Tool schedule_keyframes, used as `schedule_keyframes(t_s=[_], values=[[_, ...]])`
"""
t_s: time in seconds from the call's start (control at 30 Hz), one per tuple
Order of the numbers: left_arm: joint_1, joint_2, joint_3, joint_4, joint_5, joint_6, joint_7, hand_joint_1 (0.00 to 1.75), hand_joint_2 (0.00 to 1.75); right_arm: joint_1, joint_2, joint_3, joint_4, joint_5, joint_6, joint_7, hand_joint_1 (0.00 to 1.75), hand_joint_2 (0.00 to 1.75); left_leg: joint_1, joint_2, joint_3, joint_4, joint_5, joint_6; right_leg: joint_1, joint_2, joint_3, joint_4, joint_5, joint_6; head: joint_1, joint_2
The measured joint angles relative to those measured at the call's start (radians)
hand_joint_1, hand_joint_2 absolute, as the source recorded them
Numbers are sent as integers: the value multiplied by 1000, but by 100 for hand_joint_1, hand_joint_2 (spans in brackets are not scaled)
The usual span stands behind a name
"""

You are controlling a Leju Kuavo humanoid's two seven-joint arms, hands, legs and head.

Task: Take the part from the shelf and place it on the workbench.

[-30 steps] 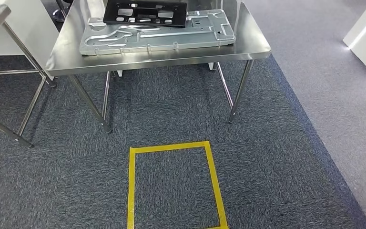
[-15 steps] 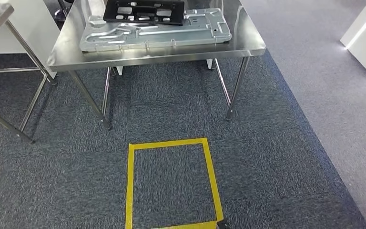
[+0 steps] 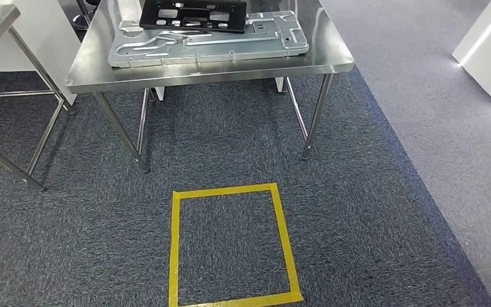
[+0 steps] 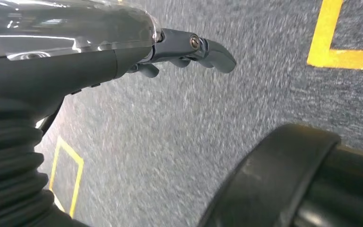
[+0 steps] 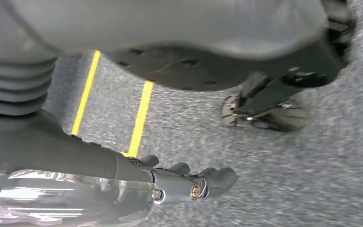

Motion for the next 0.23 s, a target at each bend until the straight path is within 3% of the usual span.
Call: schedule_keyframes(t_s=[0.1,0.13,0.2,0.23], values=[[14,11,16,-13,-9,-22,-7,0,0,21,-11,62,-3,-78,0,11,0,0,4,-3,-10,18,-14,-17,-3,-8,-4,-7,11,-20,0,0],[22,15,21,-15,-9,-29,-9,0,0,24,-15,83,-7,-104,0,14,0,0,5,-4,-24,52,-40,-22,-5,-13,-6,-9,14,-26,0,0],[43,21,32,-16,-9,-44,-15,0,0,27,-23,125,-22,-154,0,20,0,0,8,-5,-74,175,-115,-32,-4,-23,-14,-10,18,-33,0,0],[49,23,35,-16,-9,-48,-17,0,0,27,-24,135,-27,-167,0,22,0,0,9,-5,-90,213,-136,-35,-3,-26,-16,-10,19,-34,0,0]])
